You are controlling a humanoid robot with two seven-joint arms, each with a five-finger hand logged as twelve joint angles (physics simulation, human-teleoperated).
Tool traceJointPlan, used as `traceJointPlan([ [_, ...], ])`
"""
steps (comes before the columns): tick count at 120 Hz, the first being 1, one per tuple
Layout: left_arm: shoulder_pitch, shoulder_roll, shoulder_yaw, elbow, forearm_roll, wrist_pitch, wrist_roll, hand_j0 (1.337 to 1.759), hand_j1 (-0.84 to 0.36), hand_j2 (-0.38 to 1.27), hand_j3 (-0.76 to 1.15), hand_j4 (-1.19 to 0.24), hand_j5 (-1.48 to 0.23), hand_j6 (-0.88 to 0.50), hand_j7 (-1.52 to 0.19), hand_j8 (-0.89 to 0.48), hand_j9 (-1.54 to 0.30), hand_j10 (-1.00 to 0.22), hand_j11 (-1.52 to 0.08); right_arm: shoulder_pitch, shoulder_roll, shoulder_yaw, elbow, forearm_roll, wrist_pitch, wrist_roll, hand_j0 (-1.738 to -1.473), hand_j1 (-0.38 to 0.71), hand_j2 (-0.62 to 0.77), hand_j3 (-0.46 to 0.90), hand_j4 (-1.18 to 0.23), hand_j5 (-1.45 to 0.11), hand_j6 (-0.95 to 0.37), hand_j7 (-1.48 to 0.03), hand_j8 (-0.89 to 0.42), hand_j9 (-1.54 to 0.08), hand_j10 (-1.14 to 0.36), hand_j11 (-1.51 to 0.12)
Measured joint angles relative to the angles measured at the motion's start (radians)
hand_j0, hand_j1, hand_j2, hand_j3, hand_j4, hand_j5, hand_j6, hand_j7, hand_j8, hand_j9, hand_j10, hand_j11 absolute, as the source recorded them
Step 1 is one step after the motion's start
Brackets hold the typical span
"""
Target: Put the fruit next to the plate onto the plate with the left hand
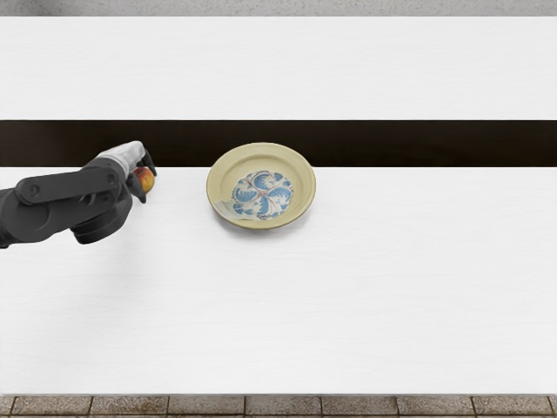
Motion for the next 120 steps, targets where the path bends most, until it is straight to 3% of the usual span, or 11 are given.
traceJointPlan([
  [28, 0.003, 0.000, -0.003, 0.001, -0.006, 0.007, 0.001, 1.607, -0.32, 0.04, 0.44, -0.49, -1.11, -0.27, -1.13, -0.39, -1.15, -0.81, -1.15, 0.001, 0.000, 0.000, 0.001, 0.000, 0.000, 0.000, -1.658, -0.31, -0.01, 0.00, -0.04, -0.05, -0.04, -0.05, -0.04, -0.05, -0.04, -0.05],
  [44, -0.010, 0.004, -0.006, 0.001, -0.015, 0.006, 0.002, 1.621, -0.35, 0.28, 0.20, -0.52, -1.14, -0.25, -1.15, -0.38, -1.17, -0.82, -1.17, 0.001, 0.000, 0.000, 0.001, 0.000, 0.000, 0.000, -1.658, -0.31, -0.01, 0.00, -0.04, -0.05, -0.04, -0.05, -0.04, -0.05, -0.04, -0.05],
  [58, -0.045, 0.009, -0.009, -0.002, -0.033, -0.009, 0.001, 1.631, -0.34, 0.27, 0.12, -0.52, -1.16, -0.26, -1.16, -0.36, -1.17, -0.84, -1.17, 0.002, 0.000, 0.000, 0.001, 0.000, 0.000, 0.000, -1.658, -0.31, -0.01, 0.00, -0.04, -0.05, -0.04, -0.05, -0.04, -0.05, -0.04, -0.05],
  [77, -0.100, 0.011, -0.028, -0.008, -0.118, -0.079, 0.001, 1.640, -0.35, 0.36, 0.05, -0.57, -1.16, -0.29, -1.16, -0.36, -1.17, -0.85, -1.17, 0.003, 0.000, 0.000, 0.001, 0.000, 0.000, 0.000, -1.658, -0.31, -0.01, 0.00, -0.04, -0.05, -0.04, -0.05, -0.04, -0.05, -0.04, -0.05],
  [89, -0.101, 0.028, -0.088, -0.010, -0.203, -0.161, 0.000, 1.646, -0.37, 0.61, 0.03, -0.67, -1.18, -0.32, -1.15, -0.41, -1.16, -0.85, -1.17, 0.003, 0.000, 0.000, 0.001, 0.000, 0.000, 0.000, -1.658, -0.31, -0.01, 0.00, -0.04, -0.05, -0.04, -0.05, -0.04, -0.05, -0.04, -0.05],
  [98, -0.105, 0.053, -0.152, -0.010, -0.261, -0.236, -0.001, 1.649, -0.37, 0.65, 0.02, -0.72, -1.19, -0.35, -1.15, -0.43, -1.16, -0.86, -1.17, 0.003, 0.000, 0.000, 0.001, 0.000, 0.000, 0.000, -1.658, -0.31, -0.01, 0.00, -0.04, -0.05, -0.04, -0.05, -0.04, -0.05, -0.04, -0.05],
  [120, -0.196, 0.062, -0.209, -0.011, -0.366, -0.331, -0.001, 1.653, -0.38, 0.71, 0.01, -0.77, -1.21, -0.37, -1.15, -0.45, -1.16, -0.86, -1.16, 0.003, 0.000, 0.000, 0.000, 0.000, 0.000, 0.000, -1.658, -0.31, -0.01, 0.00, -0.04, -0.05, -0.04, -0.05, -0.04, -0.05, -0.04, -0.05],
])
